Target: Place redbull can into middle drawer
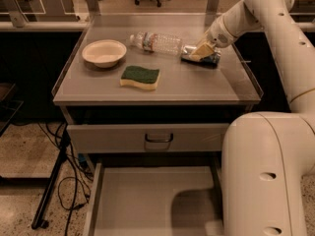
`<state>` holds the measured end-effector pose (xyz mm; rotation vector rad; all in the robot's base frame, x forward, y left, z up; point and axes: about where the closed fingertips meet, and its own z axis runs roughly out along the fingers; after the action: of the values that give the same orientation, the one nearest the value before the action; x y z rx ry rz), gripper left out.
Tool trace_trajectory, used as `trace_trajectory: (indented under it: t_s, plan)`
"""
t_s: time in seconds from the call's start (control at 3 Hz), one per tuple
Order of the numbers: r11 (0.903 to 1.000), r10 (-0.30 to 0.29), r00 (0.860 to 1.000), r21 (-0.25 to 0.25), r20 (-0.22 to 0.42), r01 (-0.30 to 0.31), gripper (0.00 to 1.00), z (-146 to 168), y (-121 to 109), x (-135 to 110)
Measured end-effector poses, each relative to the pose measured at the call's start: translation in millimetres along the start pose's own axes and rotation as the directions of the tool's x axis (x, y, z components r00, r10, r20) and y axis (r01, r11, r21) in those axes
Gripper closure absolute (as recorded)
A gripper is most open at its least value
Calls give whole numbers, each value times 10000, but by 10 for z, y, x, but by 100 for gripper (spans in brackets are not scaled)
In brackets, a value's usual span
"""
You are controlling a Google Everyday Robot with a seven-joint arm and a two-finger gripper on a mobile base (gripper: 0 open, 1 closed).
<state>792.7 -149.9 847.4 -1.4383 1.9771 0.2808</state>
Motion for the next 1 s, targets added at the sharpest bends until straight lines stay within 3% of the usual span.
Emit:
trace_trajectory:
  t_s: [0.33,1.0]
  plan:
    - [10000,0,10000,-1,0,0,100,1,0,0]
    - [9999,-82,10000,-140,19,82,100,79,37,-95]
